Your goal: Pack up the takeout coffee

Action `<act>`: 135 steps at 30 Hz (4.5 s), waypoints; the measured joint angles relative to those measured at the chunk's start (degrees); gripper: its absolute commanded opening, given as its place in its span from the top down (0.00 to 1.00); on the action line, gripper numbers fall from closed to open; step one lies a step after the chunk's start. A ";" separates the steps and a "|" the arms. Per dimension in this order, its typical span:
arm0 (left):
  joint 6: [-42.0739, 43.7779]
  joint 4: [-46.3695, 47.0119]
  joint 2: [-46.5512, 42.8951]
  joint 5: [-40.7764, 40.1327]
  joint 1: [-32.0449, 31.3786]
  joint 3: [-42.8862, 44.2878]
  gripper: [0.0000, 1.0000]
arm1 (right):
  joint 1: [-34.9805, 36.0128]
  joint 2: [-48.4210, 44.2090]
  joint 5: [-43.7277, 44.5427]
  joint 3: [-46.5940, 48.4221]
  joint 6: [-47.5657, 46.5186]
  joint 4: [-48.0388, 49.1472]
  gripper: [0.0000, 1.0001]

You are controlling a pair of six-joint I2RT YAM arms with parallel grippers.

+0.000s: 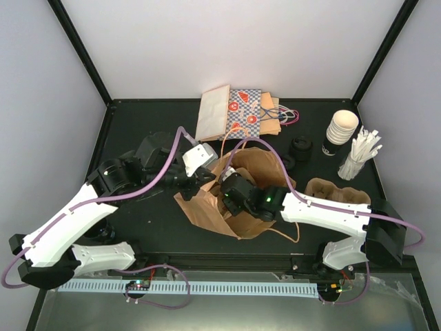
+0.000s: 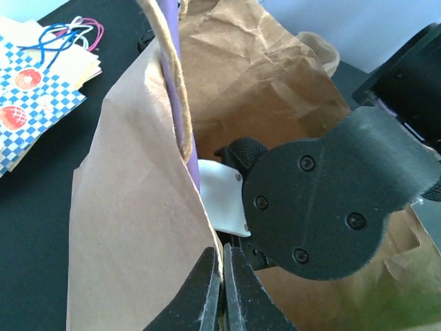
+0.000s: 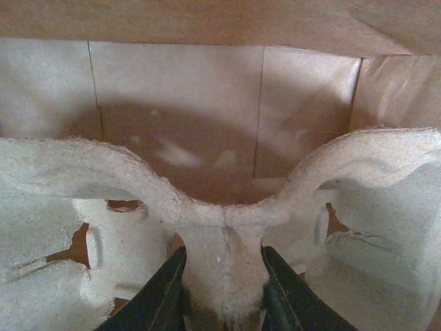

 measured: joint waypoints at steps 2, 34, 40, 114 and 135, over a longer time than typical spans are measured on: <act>-0.20 0.72 -0.70 0.81 0.00 -0.57 0.98 | -0.02 -0.24 -0.90 -0.44 -0.50 0.42 0.74; -17.73 7.43 -15.02 -1.66 12.22 -10.36 0.12 | 1.38 2.89 -7.39 -3.30 -1.60 2.21 0.74; -18.67 4.33 -14.01 -1.68 24.55 -10.78 0.14 | 5.55 3.21 -2.21 -3.50 1.16 2.78 0.74; -11.87 21.59 13.81 25.70 30.84 -30.16 0.38 | 6.60 22.38 -13.97 6.99 3.52 -0.20 0.00; -11.52 18.27 6.47 22.53 30.84 -25.03 0.23 | 5.31 16.68 -9.33 13.35 3.30 -14.25 0.00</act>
